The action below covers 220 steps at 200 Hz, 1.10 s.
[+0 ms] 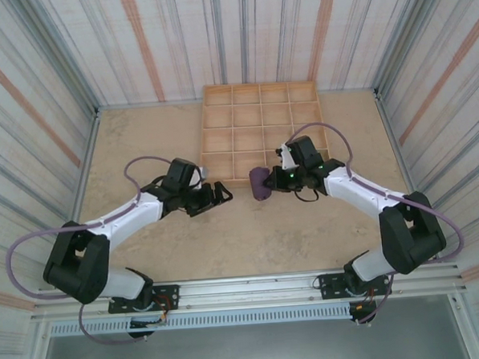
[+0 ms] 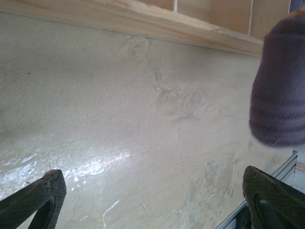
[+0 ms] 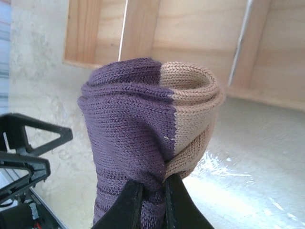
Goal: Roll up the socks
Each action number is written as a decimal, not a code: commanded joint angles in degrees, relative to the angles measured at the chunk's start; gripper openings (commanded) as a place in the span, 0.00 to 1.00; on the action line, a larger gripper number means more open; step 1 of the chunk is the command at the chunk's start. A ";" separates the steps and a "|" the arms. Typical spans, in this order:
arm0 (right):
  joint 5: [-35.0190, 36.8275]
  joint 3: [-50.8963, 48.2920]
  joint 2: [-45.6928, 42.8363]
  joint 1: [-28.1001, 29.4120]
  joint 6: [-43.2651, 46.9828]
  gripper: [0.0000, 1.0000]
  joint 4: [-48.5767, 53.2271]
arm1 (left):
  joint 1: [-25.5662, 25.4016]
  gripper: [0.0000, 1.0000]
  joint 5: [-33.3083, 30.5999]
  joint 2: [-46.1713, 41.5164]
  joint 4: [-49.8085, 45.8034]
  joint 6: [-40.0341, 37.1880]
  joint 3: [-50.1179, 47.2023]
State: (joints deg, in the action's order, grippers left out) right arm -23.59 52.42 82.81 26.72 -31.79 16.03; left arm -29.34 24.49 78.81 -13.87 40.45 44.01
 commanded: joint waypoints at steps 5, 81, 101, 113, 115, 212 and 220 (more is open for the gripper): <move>1.34 3.89 -0.73 -2.98 5.01 0.00 5.94 | 1.25 0.99 -2.12 -4.08 -6.49 -2.50 1.83; 3.63 12.75 7.55 -10.13 11.25 0.00 8.25 | 4.76 0.99 -2.82 -12.16 -13.11 -3.97 1.44; 3.53 14.27 10.78 -11.57 12.35 0.00 7.58 | 4.82 0.99 -2.73 -12.53 -13.29 -3.71 1.03; 3.11 15.11 12.55 -12.10 13.03 0.00 7.15 | 4.82 0.99 -2.81 -12.57 -13.20 -3.50 0.72; 3.05 15.11 12.86 -12.21 13.11 0.00 6.95 | 4.82 0.99 -2.81 -12.61 -13.14 -3.52 0.73; -4.27 16.15 23.48 -12.66 10.72 0.00 1.99 | 4.84 0.99 -3.41 -14.25 -14.06 -2.71 -0.06; -5.18 15.92 23.95 -12.73 10.17 0.00 1.59 | 4.82 0.99 -3.45 -14.17 -14.04 -2.70 -0.05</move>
State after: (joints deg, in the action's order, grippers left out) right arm -24.64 67.35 105.41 14.22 -20.43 19.14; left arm -24.80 22.02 65.78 -26.76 38.13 44.29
